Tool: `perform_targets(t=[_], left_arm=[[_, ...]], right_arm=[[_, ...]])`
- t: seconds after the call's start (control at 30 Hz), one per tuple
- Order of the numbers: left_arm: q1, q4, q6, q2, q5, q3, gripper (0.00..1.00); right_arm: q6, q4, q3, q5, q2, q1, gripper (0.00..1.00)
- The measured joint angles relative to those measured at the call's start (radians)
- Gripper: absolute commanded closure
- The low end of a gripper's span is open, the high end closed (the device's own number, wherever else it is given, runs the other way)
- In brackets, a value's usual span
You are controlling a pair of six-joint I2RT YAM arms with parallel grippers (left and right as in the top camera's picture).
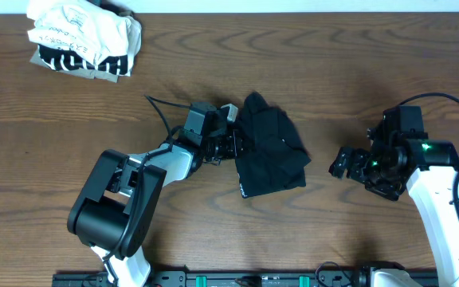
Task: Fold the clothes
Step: 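Grasp the folded black shirt's left side with the left gripper, then carry the shirt with the left gripper to the top-left clothes pile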
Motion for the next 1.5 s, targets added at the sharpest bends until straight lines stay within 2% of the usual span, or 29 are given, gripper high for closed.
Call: perform_targets(t=[0.2, 0.43, 0.8, 1.13, 1.5], left_arm=[[-0.002, -0.047, 0.011, 0.0, 0.015, 0.069, 0.9], [0.013, -0.179, 0.06, 0.0, 0.018, 0.311, 0.91], [0.218, -0.205, 0.08, 0.0, -0.003, 0.646, 0.92], [0.396, -0.146, 0.079, 0.0, -0.227, 0.772, 0.94], [0.577, -0.036, 0.047, 0.002, -0.5, 0.783, 0.94]], right_arm=[[-0.01, -0.014, 0.0, 0.0, 0.0, 0.0, 0.01], [-0.019, -0.036, 0.0, 0.0, 0.0, 0.0, 0.01], [-0.023, -0.034, 0.0, 0.0, 0.0, 0.0, 0.01], [-0.023, -0.042, 0.0, 0.0, 0.0, 0.0, 0.01], [-0.023, -0.063, 0.0, 0.0, 0.0, 0.0, 0.01]])
